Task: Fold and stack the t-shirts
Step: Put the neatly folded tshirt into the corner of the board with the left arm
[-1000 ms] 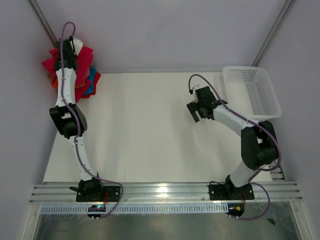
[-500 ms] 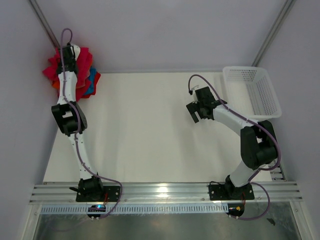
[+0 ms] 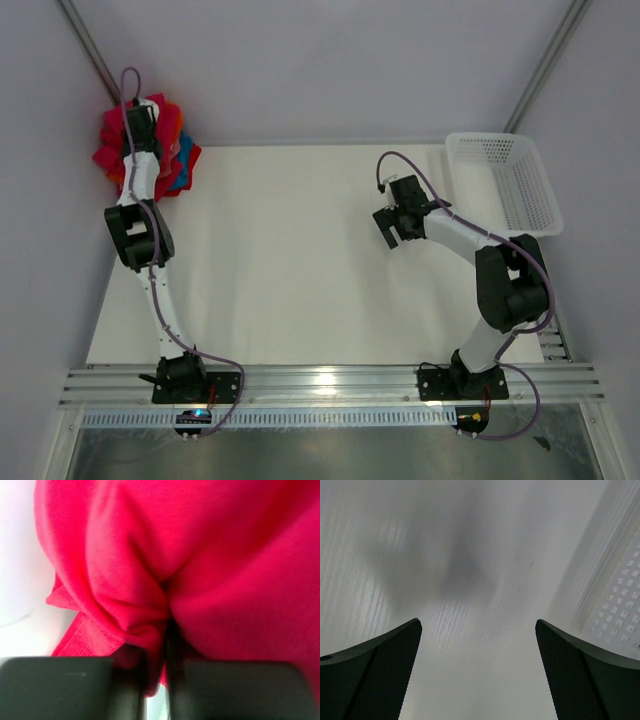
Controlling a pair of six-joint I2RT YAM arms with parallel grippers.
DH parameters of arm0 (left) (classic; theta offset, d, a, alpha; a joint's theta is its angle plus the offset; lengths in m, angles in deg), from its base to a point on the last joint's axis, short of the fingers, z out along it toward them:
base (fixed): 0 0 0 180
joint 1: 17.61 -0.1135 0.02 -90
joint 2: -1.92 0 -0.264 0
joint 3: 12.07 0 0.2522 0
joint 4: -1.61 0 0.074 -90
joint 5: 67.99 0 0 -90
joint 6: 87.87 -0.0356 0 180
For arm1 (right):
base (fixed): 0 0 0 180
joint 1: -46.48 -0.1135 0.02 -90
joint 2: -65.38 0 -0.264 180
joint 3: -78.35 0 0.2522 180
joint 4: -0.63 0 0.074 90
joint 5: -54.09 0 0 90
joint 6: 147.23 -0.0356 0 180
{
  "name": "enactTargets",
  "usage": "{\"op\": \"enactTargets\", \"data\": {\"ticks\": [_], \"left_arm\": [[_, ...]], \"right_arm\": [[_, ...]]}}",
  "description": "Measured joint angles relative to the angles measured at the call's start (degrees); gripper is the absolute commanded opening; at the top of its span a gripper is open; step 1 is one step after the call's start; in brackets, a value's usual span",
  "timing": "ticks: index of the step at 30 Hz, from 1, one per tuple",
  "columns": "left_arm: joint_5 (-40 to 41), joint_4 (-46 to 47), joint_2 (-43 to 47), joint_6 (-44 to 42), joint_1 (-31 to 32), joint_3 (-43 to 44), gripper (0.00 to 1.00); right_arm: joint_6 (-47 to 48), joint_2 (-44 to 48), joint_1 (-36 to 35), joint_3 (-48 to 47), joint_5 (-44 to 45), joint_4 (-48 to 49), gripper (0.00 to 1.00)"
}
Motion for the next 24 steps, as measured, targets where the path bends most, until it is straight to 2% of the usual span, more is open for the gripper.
{"op": "enactTargets", "data": {"ticks": [2, 3, 5, 6, 7, 13, 24], "left_arm": [[0.2, 2.5, 0.7, 0.8, 0.1, -3.1, 0.31], [0.3, 3.3, 1.3, 0.9, 0.1, -4.5, 0.48], [1.5, 6.1, 2.8, 0.6, 0.5, -8.3, 0.75], [2.2, 7.2, 3.6, 0.3, 0.8, -9.8, 0.93], [3.5, 8.6, 4.7, 0.3, 1.1, -11.4, 0.99], [6.3, 9.9, 5.9, 0.2, 4.6, -11.2, 0.99], [4.0, 3.0, 5.7, 1.0, 11.9, -1.9, 0.99]], "right_arm": [[0.0, -0.1, 0.0, 0.0, -0.1, 0.0, 0.99], [0.0, -0.2, 0.0, 0.0, -0.1, 0.0, 0.99], [0.0, -0.4, 0.0, 0.0, -0.1, 0.0, 0.99], [0.0, -0.5, 0.0, 0.0, -0.1, 0.0, 0.99], [0.0, -0.6, 0.0, 0.0, -0.1, -0.1, 0.99], [0.0, -0.7, 0.0, 0.0, -0.1, -0.1, 0.99], [0.0, -0.7, 0.0, 0.0, -0.5, -0.1, 0.99]]}}
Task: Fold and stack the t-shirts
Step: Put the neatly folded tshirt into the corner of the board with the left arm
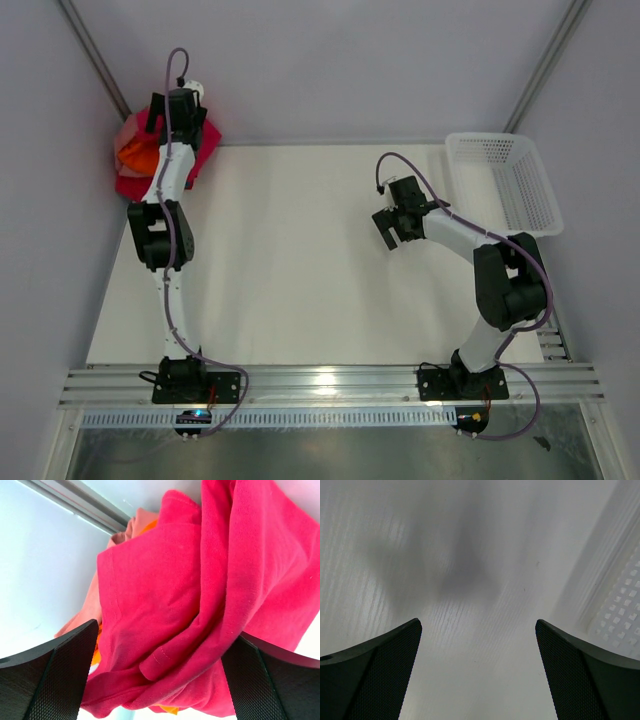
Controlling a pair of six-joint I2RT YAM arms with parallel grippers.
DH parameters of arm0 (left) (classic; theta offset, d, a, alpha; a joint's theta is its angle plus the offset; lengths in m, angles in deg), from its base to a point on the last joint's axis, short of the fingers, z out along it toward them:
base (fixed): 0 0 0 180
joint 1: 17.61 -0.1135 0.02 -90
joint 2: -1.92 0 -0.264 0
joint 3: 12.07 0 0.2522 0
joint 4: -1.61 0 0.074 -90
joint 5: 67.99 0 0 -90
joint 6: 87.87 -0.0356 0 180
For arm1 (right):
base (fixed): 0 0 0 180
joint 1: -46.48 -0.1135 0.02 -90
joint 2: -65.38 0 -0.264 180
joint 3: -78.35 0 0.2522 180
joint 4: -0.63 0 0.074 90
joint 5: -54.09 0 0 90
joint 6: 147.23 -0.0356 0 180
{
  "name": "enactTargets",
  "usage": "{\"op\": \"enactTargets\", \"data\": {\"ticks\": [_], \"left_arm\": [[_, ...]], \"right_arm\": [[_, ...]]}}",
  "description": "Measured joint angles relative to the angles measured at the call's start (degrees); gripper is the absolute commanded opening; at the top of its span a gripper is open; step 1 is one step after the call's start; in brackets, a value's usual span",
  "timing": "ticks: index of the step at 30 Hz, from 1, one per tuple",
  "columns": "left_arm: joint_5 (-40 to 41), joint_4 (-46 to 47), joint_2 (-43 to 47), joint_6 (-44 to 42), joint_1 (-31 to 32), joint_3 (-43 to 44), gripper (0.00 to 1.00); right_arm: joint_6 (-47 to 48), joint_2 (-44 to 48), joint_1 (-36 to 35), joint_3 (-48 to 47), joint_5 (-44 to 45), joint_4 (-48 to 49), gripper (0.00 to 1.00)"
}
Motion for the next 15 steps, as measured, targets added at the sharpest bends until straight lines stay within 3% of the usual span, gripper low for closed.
{"op": "enactTargets", "data": {"ticks": [15], "left_arm": [[2.1, -1.3, 0.3, -2.1, -1.9, -1.9, 0.99]], "right_arm": [[-0.4, 0.1, 0.0, 0.5, -0.7, 0.0, 0.99]]}}
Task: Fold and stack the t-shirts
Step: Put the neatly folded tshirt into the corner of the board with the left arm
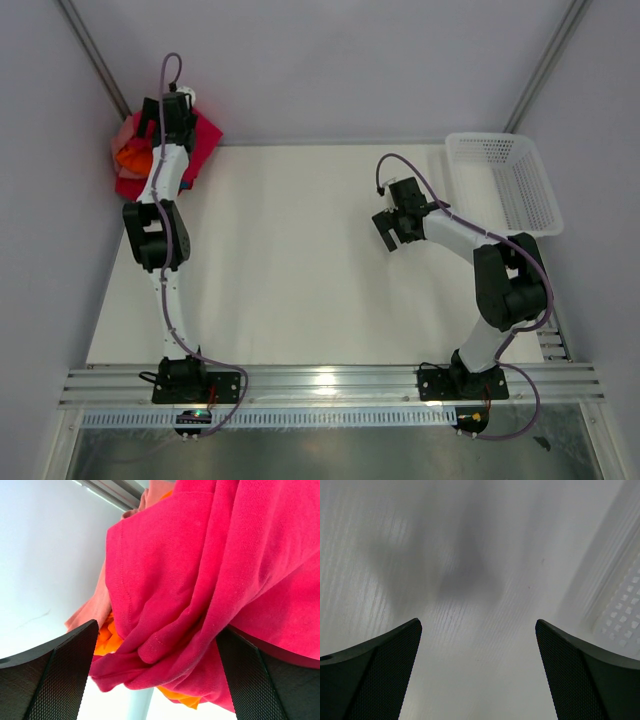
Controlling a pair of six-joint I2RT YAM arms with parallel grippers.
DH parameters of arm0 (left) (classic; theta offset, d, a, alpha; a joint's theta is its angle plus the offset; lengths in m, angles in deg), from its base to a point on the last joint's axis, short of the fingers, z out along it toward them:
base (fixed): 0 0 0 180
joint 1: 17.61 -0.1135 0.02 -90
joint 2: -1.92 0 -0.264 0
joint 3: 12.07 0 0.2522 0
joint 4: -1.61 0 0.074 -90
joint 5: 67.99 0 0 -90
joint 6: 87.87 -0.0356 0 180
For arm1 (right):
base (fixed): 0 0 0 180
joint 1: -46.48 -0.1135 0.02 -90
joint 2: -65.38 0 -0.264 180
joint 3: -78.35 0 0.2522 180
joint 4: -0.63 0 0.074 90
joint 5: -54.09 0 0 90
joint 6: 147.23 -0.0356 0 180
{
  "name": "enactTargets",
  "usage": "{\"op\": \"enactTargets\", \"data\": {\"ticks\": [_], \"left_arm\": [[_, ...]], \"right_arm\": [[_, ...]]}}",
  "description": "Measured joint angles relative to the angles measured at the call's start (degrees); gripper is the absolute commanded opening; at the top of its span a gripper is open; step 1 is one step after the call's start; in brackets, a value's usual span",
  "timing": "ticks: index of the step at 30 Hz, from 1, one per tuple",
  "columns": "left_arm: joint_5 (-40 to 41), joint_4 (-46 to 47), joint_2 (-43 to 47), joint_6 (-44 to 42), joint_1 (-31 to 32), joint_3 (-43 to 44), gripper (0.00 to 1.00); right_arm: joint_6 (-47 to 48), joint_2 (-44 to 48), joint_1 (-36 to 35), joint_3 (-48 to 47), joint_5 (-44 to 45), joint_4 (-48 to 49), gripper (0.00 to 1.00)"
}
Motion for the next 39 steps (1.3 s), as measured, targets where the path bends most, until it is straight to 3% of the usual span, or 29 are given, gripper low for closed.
{"op": "enactTargets", "data": {"ticks": [3, 4, 7, 8, 24, 39], "left_arm": [[0.7, -0.2, 0.0, -1.2, -0.1, 0.5, 0.98], [1.0, 0.2, 0.0, -1.5, -0.2, 0.5, 0.91], [1.4, 0.8, -0.2, -2.8, -0.9, 0.5, 0.11], [1.5, 1.1, -0.4, -3.0, -1.3, 0.5, 0.00], [2.6, 2.3, -4.9, -5.3, -8.2, 2.7, 0.00], [2.8, 2.1, -6.0, 0.7, -13.3, 1.3, 0.00]], "right_arm": [[-0.2, 0.0, 0.0, 0.2, -0.2, 0.0, 0.99], [-0.2, 0.0, 0.2, 0.2, -0.4, 0.0, 0.99], [-0.3, 0.1, 0.3, 0.3, -0.8, 0.0, 0.99], [-0.4, 0.1, 0.3, 0.3, -0.9, 0.0, 0.99], [-0.6, 0.3, 1.1, 0.3, -1.5, 0.0, 1.00], [-0.7, 0.5, 1.1, 0.5, -2.9, -0.1, 0.99]]}}
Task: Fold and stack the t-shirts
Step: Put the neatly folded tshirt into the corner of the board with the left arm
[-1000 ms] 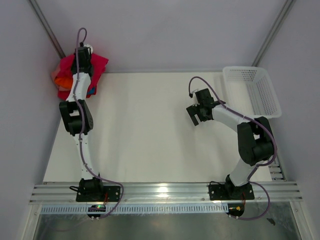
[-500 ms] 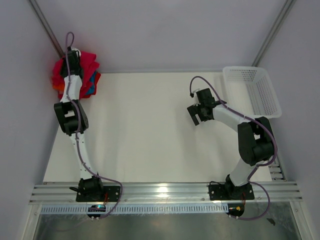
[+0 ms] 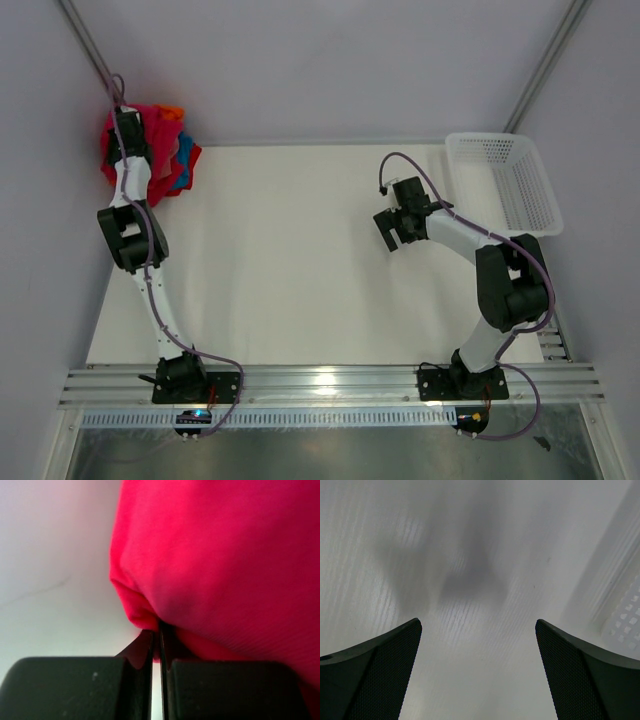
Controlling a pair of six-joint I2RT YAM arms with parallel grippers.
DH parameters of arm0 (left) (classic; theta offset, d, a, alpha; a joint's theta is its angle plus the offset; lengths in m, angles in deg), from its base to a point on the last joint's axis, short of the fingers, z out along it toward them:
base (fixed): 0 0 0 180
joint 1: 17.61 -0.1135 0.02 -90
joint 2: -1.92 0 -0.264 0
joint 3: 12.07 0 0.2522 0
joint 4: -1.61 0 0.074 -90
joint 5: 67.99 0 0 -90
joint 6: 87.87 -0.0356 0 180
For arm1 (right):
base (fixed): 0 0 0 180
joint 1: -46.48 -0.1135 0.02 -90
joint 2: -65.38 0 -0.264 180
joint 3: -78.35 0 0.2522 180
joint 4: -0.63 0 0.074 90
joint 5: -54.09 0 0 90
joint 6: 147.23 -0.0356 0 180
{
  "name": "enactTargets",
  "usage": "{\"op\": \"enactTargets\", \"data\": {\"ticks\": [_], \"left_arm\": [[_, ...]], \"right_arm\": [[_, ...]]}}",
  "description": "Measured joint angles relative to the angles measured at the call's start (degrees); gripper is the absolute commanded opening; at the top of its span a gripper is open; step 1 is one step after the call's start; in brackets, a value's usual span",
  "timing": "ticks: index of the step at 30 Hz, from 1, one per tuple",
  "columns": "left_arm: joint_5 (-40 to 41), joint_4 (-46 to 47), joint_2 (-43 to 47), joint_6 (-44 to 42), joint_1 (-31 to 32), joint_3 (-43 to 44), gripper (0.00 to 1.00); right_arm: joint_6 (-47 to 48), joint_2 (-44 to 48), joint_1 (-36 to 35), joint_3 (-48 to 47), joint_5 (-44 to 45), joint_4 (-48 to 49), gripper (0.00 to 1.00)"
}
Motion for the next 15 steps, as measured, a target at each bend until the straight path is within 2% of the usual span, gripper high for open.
{"op": "enactTargets", "data": {"ticks": [3, 5, 6, 7, 9, 10, 12, 15], "left_arm": [[-0.1, -0.7, 0.0, 1.2, 0.0, -0.6, 0.05], [-0.3, -0.9, 0.0, 1.9, 0.0, -0.6, 0.14], [-0.3, -1.2, 0.1, 2.2, 0.1, -0.6, 0.22], [-0.4, -1.4, 0.1, 2.5, 0.2, -0.6, 0.44], [0.0, -2.1, 0.2, 2.7, 0.6, -0.6, 0.63], [0.2, -2.6, 0.3, 3.0, 0.9, -0.7, 0.79], [0.7, -3.2, 0.7, 3.3, 1.6, -0.7, 0.87], [2.2, -3.7, 1.6, 3.4, 2.9, -0.7, 0.93]], "right_arm": [[0.0, 0.0, 0.0, 0.1, -0.2, -0.1, 0.99], [0.0, 0.0, 0.0, 0.1, -0.3, -0.2, 0.99], [0.0, 0.0, 0.0, 0.1, -0.3, -0.2, 0.99], [0.0, 0.0, 0.0, 0.1, -0.3, -0.2, 0.99], [0.0, 0.0, 0.0, 0.1, -0.3, -0.2, 0.99], [0.0, 0.0, 0.0, 0.1, -0.3, -0.2, 0.99], [0.0, 0.0, 0.0, 0.1, -0.3, -0.2, 0.99], [0.0, 0.0, 0.0, 0.1, -0.2, -0.2, 0.99]]}}
